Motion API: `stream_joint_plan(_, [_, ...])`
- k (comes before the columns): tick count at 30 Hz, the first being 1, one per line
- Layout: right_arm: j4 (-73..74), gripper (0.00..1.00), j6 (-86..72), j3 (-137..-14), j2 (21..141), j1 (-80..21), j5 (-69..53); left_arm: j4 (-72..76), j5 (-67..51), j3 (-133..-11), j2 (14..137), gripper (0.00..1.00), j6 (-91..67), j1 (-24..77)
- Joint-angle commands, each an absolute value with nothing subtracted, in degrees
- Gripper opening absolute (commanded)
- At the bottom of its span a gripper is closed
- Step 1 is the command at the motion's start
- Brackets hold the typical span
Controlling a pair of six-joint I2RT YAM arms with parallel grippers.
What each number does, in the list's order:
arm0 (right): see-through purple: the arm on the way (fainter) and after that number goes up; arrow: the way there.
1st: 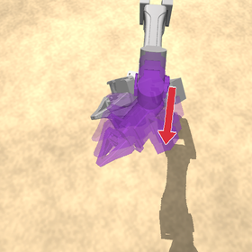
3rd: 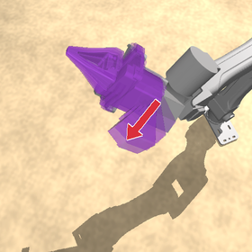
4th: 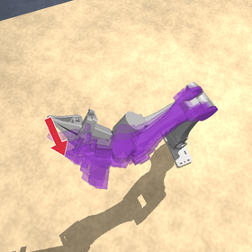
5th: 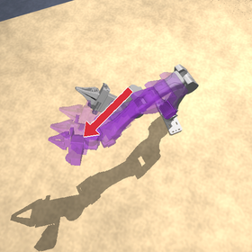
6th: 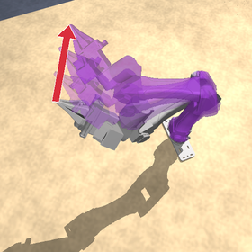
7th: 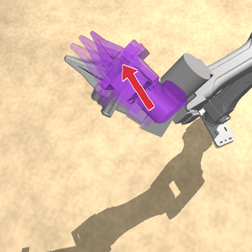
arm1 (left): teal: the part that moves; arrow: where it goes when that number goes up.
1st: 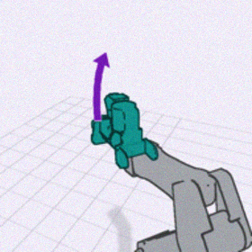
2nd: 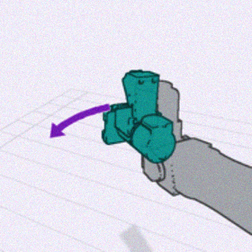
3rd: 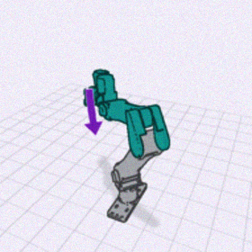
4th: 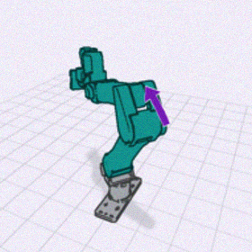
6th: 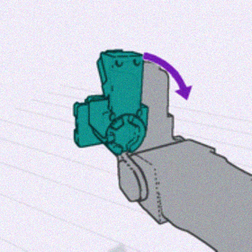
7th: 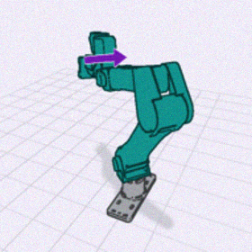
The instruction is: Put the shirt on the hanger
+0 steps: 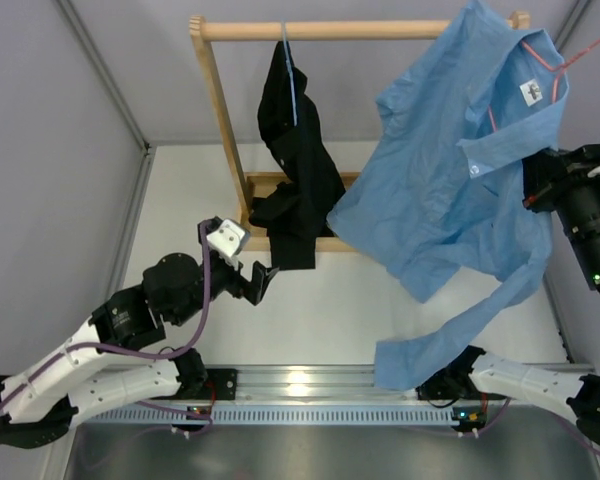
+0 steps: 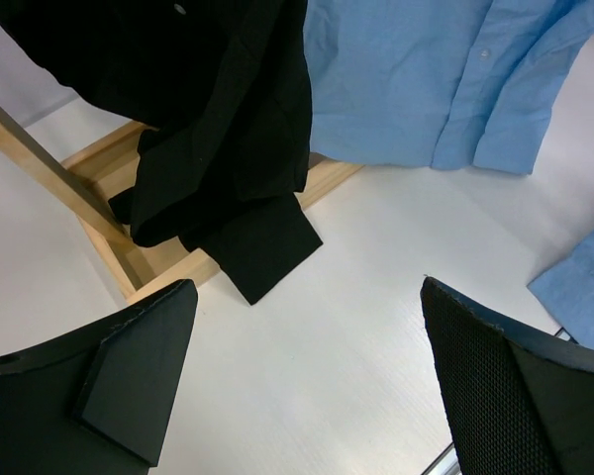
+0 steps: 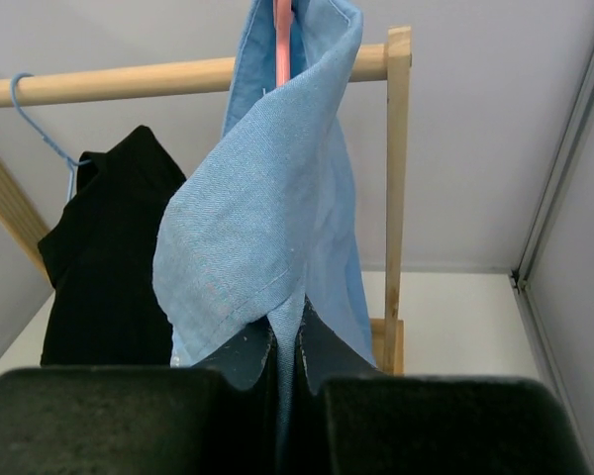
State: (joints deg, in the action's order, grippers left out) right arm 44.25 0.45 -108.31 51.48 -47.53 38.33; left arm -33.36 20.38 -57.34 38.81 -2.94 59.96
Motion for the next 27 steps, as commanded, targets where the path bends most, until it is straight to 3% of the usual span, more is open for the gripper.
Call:
stream_joint_plan(1, [31.38,0.00,1.06,-106.27,50.98,-48.25,37.97,-30.41,21.53,-57.13,37.53,0.98,-3.08,59.85])
stream_joint_plan(14, [25.14,0.00,-6.59,-84.66,38.60,-48.25,29.36,-30.41,20.48,-55.90,36.56,0.98,-1.58,59.85])
stream_joint_plan(27, [26.54,0.00,-8.79,-77.08,34.54,-48.25,25.84,-30.50,19.25,-55.55,36.21,0.98,-0.97,59.85])
